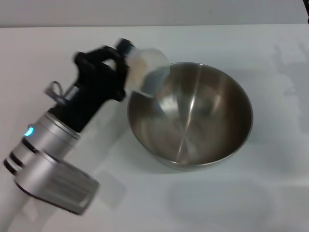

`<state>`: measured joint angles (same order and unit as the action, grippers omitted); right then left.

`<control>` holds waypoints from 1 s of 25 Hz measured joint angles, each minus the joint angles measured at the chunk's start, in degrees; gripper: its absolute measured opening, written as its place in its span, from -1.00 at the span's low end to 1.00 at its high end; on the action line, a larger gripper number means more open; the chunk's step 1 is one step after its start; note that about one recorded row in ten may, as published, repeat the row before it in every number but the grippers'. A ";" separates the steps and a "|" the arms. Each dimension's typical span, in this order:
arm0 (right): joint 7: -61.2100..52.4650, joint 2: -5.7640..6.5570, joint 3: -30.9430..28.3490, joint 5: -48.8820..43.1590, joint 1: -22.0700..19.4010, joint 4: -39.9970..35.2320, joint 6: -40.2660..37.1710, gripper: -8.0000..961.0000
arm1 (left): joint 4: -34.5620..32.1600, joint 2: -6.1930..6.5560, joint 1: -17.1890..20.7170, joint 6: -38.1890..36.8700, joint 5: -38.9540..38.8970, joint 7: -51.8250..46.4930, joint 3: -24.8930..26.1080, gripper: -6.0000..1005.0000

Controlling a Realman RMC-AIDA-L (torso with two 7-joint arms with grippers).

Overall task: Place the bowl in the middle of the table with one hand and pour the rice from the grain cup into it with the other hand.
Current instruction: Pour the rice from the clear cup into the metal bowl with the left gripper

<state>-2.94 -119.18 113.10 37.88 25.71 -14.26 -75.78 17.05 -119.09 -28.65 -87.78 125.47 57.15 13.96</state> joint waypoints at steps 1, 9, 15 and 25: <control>0.01 0.00 -0.03 0.00 0.02 -0.02 -0.02 0.45 | 0.00 -0.02 -0.31 0.28 1.90 3.29 0.10 -0.93; 0.06 0.09 -0.08 0.00 0.35 0.07 -0.07 0.45 | 2.11 -0.09 -1.22 6.51 10.06 32.64 0.16 -0.93; 0.09 0.16 -0.08 0.00 0.68 0.39 -0.02 0.45 | 3.03 -0.09 -0.85 8.41 10.99 50.60 -0.08 -0.93; 0.13 0.26 -0.08 0.00 0.74 0.67 -0.05 0.45 | 3.70 -0.09 -0.48 8.01 12.90 59.10 0.18 -0.93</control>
<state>-2.82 -118.92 113.02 37.88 26.45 -13.59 -75.83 20.76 -119.18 -29.13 -79.77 138.38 116.25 14.14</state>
